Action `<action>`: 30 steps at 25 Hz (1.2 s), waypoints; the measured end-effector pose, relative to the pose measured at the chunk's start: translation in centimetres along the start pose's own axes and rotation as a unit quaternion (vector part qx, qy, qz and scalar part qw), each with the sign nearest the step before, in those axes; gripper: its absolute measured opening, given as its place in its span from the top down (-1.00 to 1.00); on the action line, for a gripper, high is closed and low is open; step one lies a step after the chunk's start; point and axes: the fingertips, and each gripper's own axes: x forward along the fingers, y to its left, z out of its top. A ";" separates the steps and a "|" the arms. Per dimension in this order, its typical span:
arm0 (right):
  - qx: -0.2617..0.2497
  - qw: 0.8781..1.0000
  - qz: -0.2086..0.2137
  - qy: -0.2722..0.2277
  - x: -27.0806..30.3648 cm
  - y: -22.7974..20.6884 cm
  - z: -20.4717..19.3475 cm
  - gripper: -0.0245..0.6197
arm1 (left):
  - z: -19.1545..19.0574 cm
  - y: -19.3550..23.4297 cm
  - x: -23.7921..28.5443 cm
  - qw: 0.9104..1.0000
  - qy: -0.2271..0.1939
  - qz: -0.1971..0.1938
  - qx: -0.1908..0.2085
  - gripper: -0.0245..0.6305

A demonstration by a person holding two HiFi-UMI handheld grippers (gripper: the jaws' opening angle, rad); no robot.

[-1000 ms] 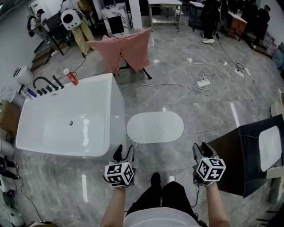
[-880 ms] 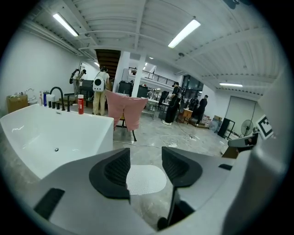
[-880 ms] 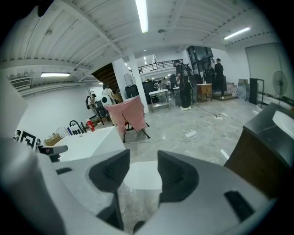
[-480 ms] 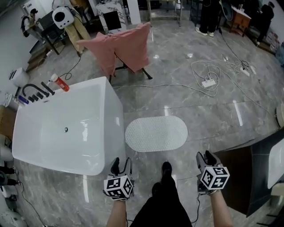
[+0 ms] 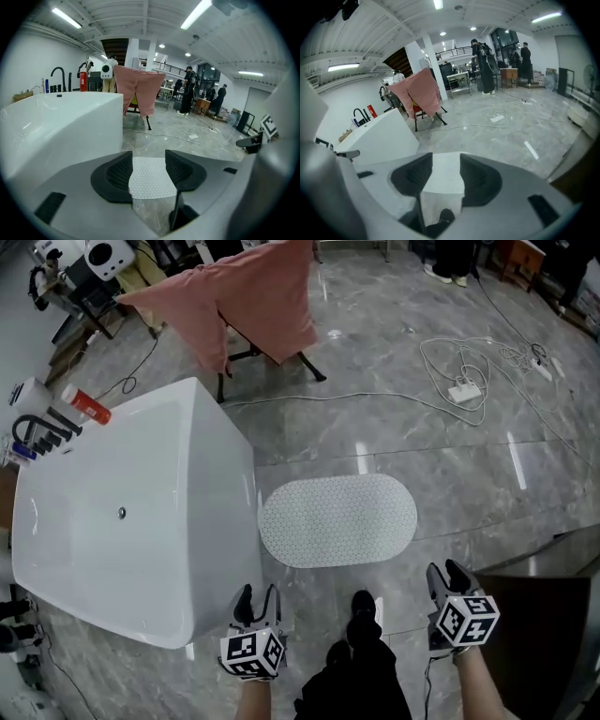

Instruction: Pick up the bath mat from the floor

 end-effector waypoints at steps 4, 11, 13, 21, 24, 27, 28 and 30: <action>-0.011 1.000 0.001 -0.002 6.5 -2.2 -3.3 0.38 | -5.0 1.9 6.2 1.000 0.001 0.007 0.001 0.27; -0.040 0.999 0.010 -0.014 16.8 -4.3 -9.1 0.38 | -11.4 5.5 16.0 1.000 -0.026 0.013 -0.008 0.27; -0.046 0.999 0.012 -0.020 19.4 -4.9 -10.6 0.38 | -13.2 6.3 18.3 0.999 -0.032 0.013 -0.003 0.27; -0.040 0.997 0.013 -0.062 27.9 -8.4 -14.5 0.38 | -20.8 9.6 26.8 0.999 -0.045 0.021 0.008 0.26; -0.048 0.997 0.002 -0.065 30.4 -10.1 -16.0 0.38 | -23.2 10.4 29.2 0.999 -0.044 0.024 0.009 0.25; -0.047 0.997 -0.009 -0.060 32.2 -11.3 -17.6 0.38 | -24.8 11.3 31.2 0.999 -0.040 0.026 0.013 0.24; -0.045 0.997 -0.012 -0.058 32.7 -11.6 -18.1 0.38 | -25.2 11.6 31.8 0.999 -0.039 0.027 0.012 0.23; -0.041 0.998 -0.011 -0.053 33.8 -11.8 -18.8 0.38 | -25.9 12.4 32.7 0.999 -0.034 0.033 0.009 0.22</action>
